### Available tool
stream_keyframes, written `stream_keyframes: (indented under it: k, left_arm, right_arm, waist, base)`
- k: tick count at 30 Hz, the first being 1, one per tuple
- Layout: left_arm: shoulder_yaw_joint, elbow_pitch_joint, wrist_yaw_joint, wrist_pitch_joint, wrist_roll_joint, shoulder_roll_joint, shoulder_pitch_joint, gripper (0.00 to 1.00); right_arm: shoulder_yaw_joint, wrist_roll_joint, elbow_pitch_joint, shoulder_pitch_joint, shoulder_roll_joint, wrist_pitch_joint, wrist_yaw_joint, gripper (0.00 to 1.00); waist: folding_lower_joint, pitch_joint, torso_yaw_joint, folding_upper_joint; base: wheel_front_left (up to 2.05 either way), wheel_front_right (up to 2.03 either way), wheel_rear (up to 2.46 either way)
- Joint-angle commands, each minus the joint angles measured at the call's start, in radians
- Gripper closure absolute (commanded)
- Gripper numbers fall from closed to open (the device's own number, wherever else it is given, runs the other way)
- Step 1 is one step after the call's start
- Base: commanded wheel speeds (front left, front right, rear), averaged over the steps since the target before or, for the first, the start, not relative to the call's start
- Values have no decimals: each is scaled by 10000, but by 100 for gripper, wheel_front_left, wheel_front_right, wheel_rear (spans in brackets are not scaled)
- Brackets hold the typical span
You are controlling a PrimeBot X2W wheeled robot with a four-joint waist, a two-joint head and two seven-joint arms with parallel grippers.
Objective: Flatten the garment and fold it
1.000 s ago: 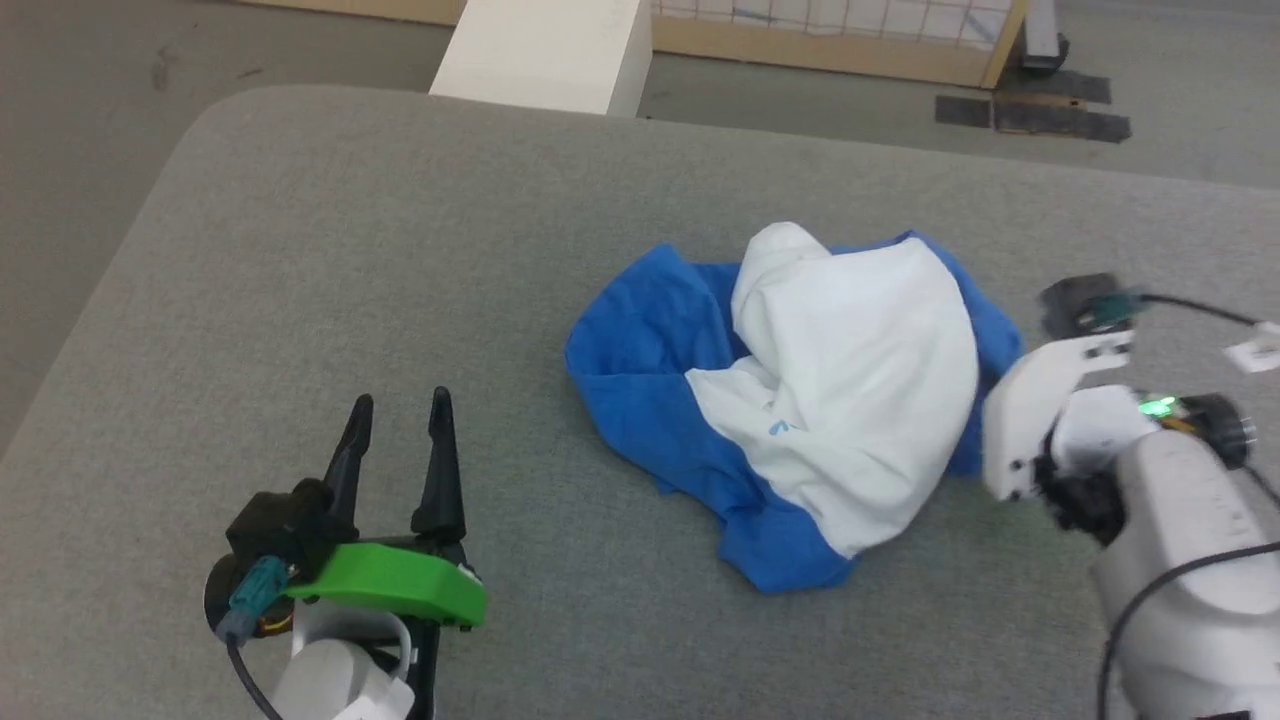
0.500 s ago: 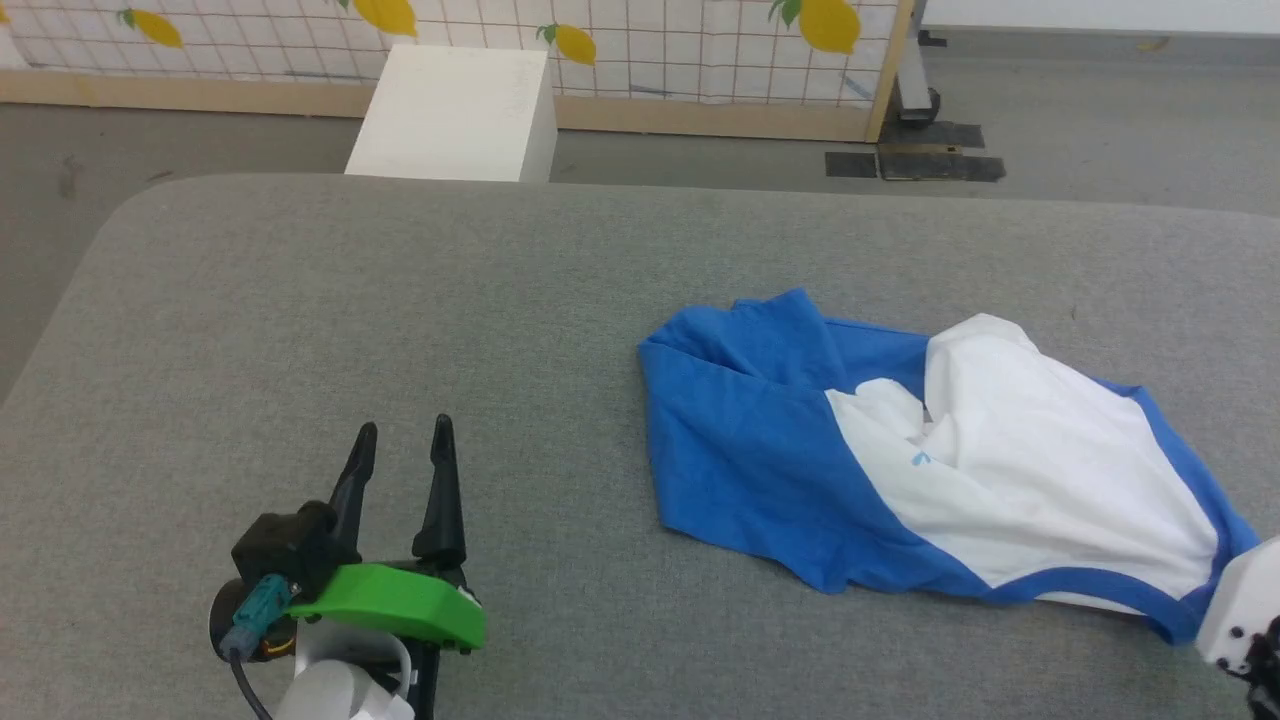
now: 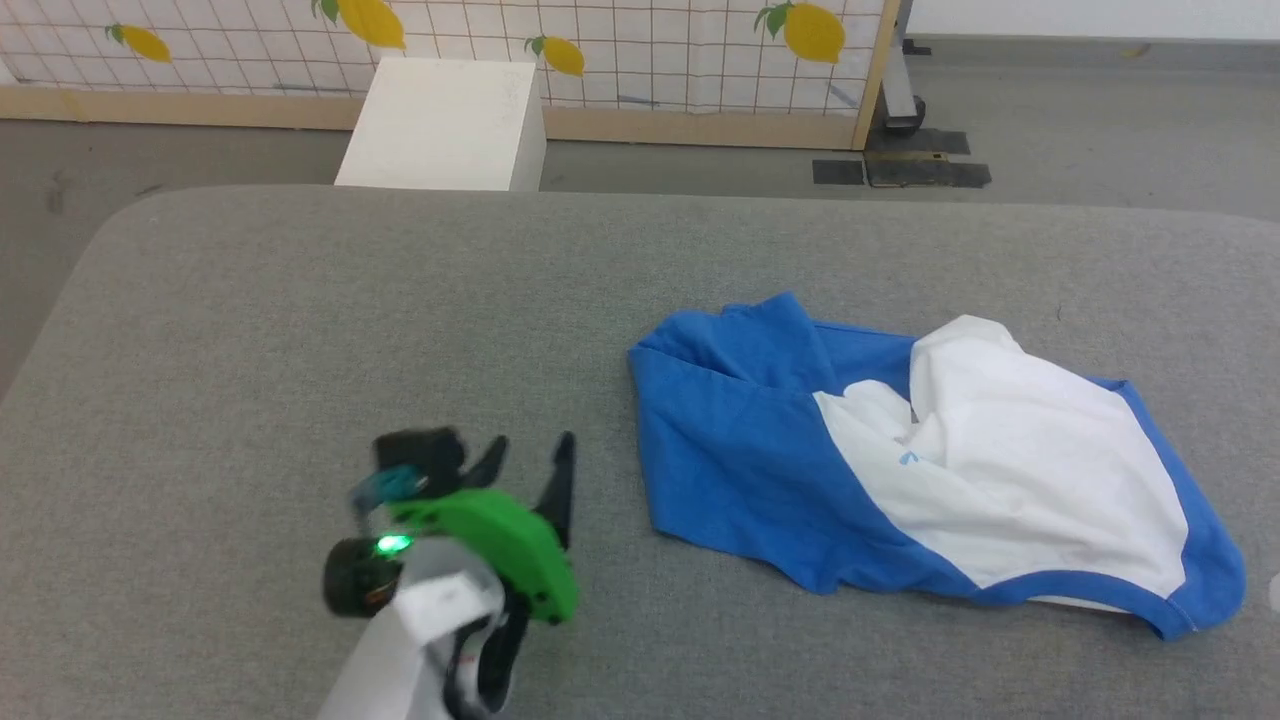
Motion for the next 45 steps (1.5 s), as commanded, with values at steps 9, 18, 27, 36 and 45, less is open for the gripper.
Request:
stream_keyframes:
  k: [9, 18, 27, 36, 45]
  left_arm:
    - [-2044, 1856, 821, 4471, -167, -93, -2290, 0]
    - [-2381, 3048, 820, 4706, -492, -97, -2748, 100]
    - [-860, 2096, 999, 3137, -2264, -16, -2778, 100]
    - [1844, 345, 2355, 2018, -3087, 1121, -1685, 100]
    - [3589, -494, 3572, 1641, -3861, 979, 891, 100]
  right_arm:
    - [440, 422, -162, 71, 61, 45, -13, 0]
    - [424, 473, 60, 17, 63, -206, -13, 0]
    - [385, 339, 209, 249, 63, -267, -13, 0]
    - [1162, 374, 400, 254, 64, -276, -13, 0]
    - [1665, 423, 660, 196, 64, -366, -13, 0]
  waist:
    - [0, 756, -991, -1]
    - [0, 1162, -1483, -1]
    - [0, 682, -633, -1]
    - [0, 259, 96, -1]
    - [0, 231, 294, -1]
  base:
    - [0, 0, 0]
    - [0, 0, 0]
    - [0, 0, 0]
    - [0, 0, 0]
    - [0, 0, 0]
